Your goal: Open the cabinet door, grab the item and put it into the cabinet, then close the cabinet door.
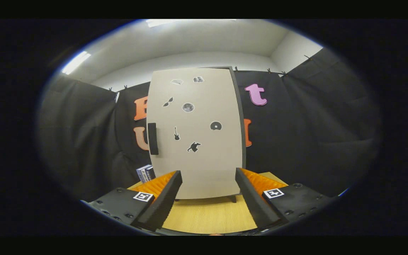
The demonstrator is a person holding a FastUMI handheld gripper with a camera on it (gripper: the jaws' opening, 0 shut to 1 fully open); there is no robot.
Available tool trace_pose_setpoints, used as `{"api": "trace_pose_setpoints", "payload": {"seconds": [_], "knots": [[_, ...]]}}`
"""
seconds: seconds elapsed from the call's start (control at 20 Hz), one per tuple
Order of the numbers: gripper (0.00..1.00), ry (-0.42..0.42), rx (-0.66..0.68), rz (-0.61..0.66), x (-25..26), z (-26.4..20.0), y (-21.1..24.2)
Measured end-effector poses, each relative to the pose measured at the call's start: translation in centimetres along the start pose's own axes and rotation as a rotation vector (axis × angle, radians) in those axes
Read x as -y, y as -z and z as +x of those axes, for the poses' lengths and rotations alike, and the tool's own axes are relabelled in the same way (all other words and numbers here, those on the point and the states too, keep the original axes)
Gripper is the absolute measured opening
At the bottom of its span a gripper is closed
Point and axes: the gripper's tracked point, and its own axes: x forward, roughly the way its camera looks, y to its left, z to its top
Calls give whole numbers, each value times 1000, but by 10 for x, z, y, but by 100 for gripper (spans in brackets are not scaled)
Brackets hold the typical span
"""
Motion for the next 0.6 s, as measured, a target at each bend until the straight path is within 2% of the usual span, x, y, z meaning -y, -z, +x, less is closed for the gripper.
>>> {"api": "trace_pose_setpoints", "payload": {"seconds": [0.35,0.6], "knots": [[98,51,37,-12,13,-9,-14],[98,39,20,-1,11,-17,-9]]}}
